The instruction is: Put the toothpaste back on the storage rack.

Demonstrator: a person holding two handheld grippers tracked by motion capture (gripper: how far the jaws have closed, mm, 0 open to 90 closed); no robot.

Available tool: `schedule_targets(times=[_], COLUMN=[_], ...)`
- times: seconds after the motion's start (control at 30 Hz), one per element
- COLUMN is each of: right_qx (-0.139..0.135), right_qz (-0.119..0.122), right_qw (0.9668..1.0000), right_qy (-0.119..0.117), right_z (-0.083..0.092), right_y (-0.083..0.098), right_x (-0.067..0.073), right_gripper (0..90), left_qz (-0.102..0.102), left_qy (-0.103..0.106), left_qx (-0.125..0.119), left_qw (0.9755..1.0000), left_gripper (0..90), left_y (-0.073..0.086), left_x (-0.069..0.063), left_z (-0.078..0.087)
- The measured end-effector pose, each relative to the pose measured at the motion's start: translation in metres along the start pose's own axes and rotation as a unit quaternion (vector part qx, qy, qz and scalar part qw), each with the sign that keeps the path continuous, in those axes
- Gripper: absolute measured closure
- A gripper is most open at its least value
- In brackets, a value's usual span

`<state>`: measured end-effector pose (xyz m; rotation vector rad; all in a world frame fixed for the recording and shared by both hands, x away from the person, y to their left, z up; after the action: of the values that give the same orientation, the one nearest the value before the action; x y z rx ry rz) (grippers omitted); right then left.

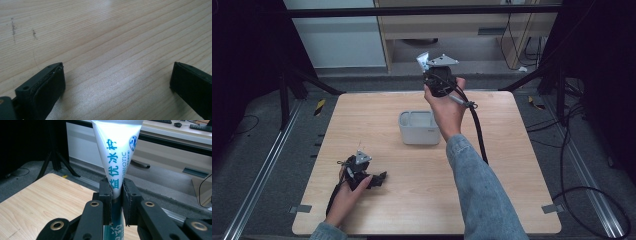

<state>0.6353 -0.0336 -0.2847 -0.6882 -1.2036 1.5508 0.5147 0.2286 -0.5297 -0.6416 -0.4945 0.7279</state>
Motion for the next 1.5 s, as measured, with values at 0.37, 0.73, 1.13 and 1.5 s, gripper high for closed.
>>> schedule_targets(times=[0.37,0.73,1.13,1.5], right_qx=[-0.003,-0.006,-0.004,0.016], right_qz=[0.001,-0.023,-0.025,-0.025], right_qw=[1.0000,0.9995,0.9992,0.9989], right_qy=[0.000,-0.018,-0.032,-0.035], right_z=[-0.016,-0.026,-0.029,-0.033], right_y=[0.011,0.026,0.036,0.054], right_x=[0.012,0.016,0.019,0.020], right_gripper=[79.2,79.1,79.1,79.0], left_qz=[-0.001,-0.001,-0.001,-0.001], left_qy=[0.000,0.001,0.001,0.001], left_qx=[0.001,0.000,0.000,-0.001], left_qw=[1.0000,1.0000,1.0000,1.0000], left_gripper=[0.0,0.0,0.0,0.0], left_y=[0.000,0.000,0.000,0.000], left_x=[0.000,0.000,-0.001,0.000], left_z=[0.000,0.000,0.000,0.000])
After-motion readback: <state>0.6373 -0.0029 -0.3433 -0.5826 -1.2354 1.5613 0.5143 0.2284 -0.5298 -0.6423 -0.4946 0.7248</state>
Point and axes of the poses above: each handheld gripper's, and its own axes: z roughly backward along the jaws, y roughly out of its underside, x roughly to its left, the point moved 3 cm from there along -z, roughly forward along the jaws, and after that the axes turned 14 degrees about -z, right-handed, at the moved point
